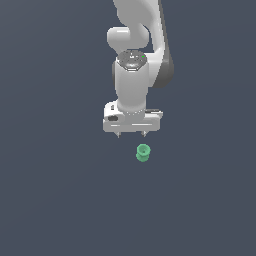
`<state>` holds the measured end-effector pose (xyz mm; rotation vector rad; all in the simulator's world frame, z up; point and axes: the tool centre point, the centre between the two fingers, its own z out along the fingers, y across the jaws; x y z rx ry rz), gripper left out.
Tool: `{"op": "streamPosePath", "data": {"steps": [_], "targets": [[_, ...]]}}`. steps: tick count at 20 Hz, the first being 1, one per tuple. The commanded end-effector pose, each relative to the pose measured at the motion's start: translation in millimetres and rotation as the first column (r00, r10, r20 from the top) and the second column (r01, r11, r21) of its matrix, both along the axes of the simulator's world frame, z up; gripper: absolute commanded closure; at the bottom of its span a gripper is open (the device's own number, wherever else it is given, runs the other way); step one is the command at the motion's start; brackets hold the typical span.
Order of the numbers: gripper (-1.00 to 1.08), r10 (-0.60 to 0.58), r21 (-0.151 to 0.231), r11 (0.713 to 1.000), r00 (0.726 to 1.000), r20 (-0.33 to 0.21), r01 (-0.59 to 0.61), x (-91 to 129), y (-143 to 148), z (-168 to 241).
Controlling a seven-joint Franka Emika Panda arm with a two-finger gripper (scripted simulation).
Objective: Pick up the object and move it to a goal position.
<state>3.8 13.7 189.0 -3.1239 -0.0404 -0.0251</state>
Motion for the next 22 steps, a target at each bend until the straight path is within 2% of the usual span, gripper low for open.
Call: {"op": "streamPosePath", "data": {"steps": [1,12,22], "targets": [[-0.92,0.0,0.0,1.0,1.0,0.0,0.0,0.0,0.0,0.0],[-0.92,0.064,0.019,0.998,0.998,-0.018,-0.063,-2.8,21.6,-3.0],[-0.92,0.009,0.015,1.0,1.0,-0.019,-0.008,-1.1,26.0,-14.6]]}}
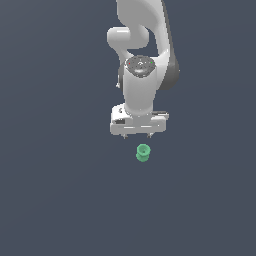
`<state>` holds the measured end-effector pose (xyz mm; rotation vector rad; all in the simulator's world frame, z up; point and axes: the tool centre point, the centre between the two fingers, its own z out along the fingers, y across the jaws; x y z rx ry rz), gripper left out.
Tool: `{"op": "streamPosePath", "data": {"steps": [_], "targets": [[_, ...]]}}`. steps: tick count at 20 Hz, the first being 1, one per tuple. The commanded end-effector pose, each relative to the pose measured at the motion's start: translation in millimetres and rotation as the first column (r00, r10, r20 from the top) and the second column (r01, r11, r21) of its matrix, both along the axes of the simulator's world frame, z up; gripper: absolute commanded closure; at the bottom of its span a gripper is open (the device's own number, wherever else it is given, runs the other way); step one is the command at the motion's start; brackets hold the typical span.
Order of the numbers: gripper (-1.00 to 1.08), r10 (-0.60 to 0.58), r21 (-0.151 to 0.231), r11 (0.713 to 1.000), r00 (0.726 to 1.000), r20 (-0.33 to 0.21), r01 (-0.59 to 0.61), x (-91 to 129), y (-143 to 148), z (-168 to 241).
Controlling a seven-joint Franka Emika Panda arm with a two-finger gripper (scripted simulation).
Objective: Pick up the object and move it to a goal position.
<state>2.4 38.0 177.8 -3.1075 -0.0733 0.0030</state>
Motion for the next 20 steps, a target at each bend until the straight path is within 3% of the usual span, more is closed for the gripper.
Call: {"op": "streamPosePath", "data": {"steps": [1,8,20], "targets": [[-0.92,-0.024,-0.002,1.0,1.0,-0.001,0.024,0.5,2.7,-5.8],[-0.92,-0.134,-0.011,0.991,0.991,-0.003,0.134,2.7,13.6,-30.9],[-0.92,-0.314,-0.029,0.949,0.95,0.001,0.313,3.3,31.5,-73.2]]}}
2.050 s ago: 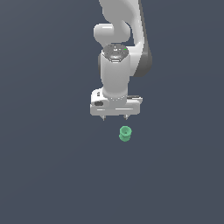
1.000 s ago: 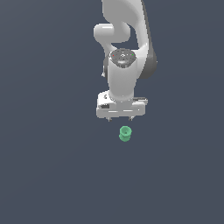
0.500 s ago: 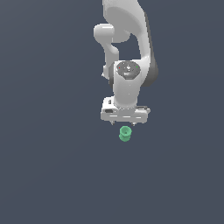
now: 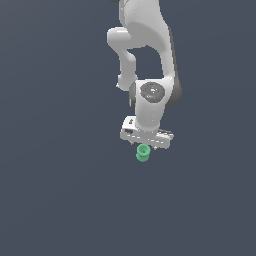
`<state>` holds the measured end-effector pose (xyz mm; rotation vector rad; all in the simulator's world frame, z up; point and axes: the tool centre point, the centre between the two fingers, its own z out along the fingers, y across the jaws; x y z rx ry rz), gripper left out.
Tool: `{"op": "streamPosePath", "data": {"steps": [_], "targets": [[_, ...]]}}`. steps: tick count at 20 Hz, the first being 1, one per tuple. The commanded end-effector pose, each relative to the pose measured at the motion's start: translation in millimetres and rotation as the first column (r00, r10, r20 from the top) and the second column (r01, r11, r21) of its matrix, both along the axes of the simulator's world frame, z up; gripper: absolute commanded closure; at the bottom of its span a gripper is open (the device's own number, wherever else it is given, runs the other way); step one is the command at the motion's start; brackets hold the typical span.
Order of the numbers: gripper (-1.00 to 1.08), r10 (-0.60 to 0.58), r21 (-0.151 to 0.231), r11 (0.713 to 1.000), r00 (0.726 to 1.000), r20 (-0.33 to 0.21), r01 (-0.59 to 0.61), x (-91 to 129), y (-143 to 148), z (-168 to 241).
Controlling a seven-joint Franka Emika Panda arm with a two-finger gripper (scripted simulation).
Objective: Pick up the object and move it to a goal position.
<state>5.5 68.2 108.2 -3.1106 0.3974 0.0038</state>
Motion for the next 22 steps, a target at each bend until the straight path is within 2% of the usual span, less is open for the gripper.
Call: {"op": "streamPosePath", "data": {"steps": [1,12,22], "targets": [[-0.92,-0.026,-0.003,1.0,1.0,0.001,0.026,0.1,2.2,-5.5],[-0.92,-0.049,-0.006,0.999,0.999,0.001,0.049,-0.4,4.8,-14.8],[-0.92,-0.053,-0.006,0.999,0.999,0.002,0.053,-1.4,4.5,-57.9]]}}
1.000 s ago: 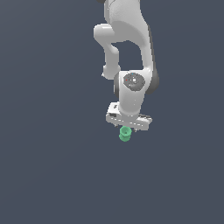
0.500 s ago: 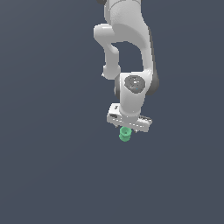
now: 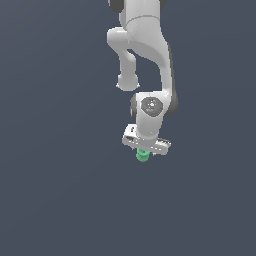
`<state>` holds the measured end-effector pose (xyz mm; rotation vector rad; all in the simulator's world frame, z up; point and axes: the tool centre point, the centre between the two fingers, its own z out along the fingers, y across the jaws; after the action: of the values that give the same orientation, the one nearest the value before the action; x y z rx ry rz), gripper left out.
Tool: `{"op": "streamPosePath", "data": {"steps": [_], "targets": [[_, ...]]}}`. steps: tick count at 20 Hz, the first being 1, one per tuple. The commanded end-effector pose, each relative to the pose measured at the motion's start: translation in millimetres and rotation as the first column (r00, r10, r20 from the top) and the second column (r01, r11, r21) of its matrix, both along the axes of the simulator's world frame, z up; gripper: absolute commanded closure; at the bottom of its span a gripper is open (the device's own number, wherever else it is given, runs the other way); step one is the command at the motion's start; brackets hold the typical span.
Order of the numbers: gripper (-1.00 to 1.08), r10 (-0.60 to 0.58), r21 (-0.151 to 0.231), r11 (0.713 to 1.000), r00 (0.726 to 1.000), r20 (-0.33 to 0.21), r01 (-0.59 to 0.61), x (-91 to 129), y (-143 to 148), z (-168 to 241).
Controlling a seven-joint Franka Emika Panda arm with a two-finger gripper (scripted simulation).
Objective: Pick up the object and move it to a goal position.
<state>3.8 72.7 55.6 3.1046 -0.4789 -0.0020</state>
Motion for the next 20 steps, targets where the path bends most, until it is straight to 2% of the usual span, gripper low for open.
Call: {"op": "streamPosePath", "data": {"steps": [1,4,5,20], "targets": [[-0.92,-0.001,0.0,1.0,1.0,0.001,0.001,0.5,0.1,-7.4],[-0.92,-0.001,0.0,1.0,1.0,0.001,0.001,1.4,0.3,-9.3],[1.08,-0.001,0.0,1.0,1.0,0.001,0.001,1.4,0.3,-9.3],[1.08,-0.001,0.0,1.0,1.0,0.002,0.001,1.9,-2.2,-1.2]]}}
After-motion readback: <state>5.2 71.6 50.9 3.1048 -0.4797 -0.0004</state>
